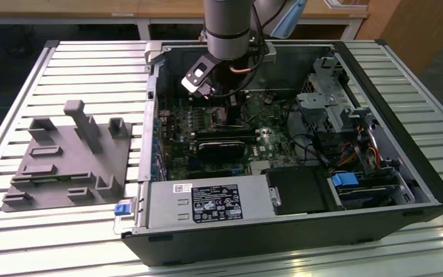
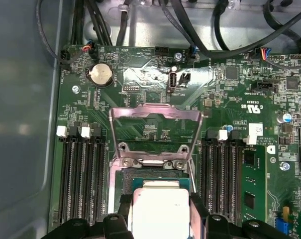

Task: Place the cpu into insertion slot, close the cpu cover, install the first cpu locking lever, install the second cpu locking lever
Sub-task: 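Place the cpu into insertion slot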

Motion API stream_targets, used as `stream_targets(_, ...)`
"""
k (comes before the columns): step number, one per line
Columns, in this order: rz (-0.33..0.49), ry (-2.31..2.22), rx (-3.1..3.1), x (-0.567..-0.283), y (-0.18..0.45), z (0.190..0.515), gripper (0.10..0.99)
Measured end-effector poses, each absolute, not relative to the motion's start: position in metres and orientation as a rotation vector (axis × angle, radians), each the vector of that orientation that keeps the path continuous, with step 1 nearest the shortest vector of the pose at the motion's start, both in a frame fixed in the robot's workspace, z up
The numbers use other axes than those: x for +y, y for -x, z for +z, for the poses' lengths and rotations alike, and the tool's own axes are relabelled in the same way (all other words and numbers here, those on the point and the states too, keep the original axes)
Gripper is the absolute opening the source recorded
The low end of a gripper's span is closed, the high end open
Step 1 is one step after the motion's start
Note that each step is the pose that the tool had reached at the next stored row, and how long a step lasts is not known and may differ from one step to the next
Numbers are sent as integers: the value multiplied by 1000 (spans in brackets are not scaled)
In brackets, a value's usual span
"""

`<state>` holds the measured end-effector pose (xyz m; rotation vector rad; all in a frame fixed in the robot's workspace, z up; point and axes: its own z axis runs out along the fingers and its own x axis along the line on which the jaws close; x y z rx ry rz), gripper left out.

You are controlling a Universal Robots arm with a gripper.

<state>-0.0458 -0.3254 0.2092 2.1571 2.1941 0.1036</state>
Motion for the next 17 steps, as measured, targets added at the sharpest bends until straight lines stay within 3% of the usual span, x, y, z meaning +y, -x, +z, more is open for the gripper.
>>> stream_targets(17, 102, -2179, 2171, -321, 45, 198, 541)
